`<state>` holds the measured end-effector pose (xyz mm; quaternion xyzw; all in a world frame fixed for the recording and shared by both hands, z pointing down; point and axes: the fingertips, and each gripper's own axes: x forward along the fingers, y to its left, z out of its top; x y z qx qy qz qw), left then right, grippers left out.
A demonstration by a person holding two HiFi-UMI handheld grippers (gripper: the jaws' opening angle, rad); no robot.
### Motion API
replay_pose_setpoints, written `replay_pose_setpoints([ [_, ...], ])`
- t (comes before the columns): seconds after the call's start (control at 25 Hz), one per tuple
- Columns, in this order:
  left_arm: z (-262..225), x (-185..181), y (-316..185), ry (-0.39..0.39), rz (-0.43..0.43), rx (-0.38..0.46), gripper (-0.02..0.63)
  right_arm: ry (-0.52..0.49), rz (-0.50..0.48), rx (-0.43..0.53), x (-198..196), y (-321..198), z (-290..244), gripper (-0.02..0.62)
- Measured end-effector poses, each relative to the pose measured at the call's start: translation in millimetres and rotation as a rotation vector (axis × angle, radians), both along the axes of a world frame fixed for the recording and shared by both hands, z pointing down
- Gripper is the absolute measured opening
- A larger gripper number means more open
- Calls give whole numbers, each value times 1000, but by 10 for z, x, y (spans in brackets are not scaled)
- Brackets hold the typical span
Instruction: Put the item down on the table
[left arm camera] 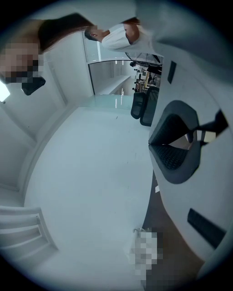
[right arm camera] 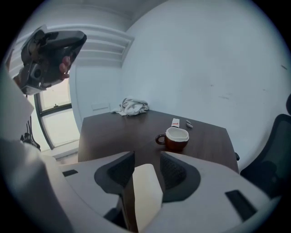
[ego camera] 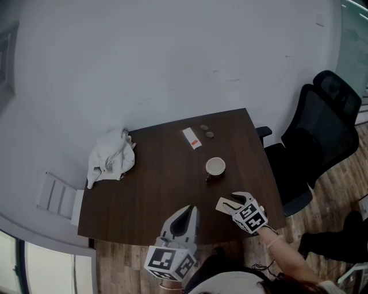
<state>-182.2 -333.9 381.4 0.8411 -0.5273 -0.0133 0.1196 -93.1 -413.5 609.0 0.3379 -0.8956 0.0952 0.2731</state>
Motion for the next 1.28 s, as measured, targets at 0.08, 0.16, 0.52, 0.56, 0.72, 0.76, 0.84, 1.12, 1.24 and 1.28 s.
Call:
replay_pose_setpoints([
  [0.08, -17, 19, 46, 3, -3, 5, 18, -32, 24, 20, 49, 44, -137, 170],
  [0.16, -40, 49, 101, 7, -6, 11, 18, -63, 46, 39, 99, 101, -269, 156],
  [0.52, -105, 228, 400, 20, -19, 24, 18, -197, 112, 121, 312, 434, -847, 110],
  [0.56, -107, 247, 436, 21, -20, 27, 18, -209, 116, 133, 331, 474, -915, 104],
  [0.72, -149, 319, 574, 24, -21, 36, 18, -245, 127, 179, 408, 636, -1168, 87],
  [0.76, -165, 334, 604, 24, -22, 37, 18, -256, 127, 189, 420, 675, -1232, 83],
  [0.84, -199, 369, 658, 26, -23, 44, 18, -271, 123, 211, 444, 750, -1365, 75],
  [1.12, -284, 503, 849, 24, -16, 55, 18, -297, 117, 278, 563, 1049, -1729, 49],
  [1.24, -305, 554, 925, 23, -13, 59, 18, -314, 120, 302, 618, 1169, -1854, 41],
  [1.28, -308, 572, 951, 23, -10, 62, 18, -319, 121, 309, 638, 1208, -1892, 37],
])
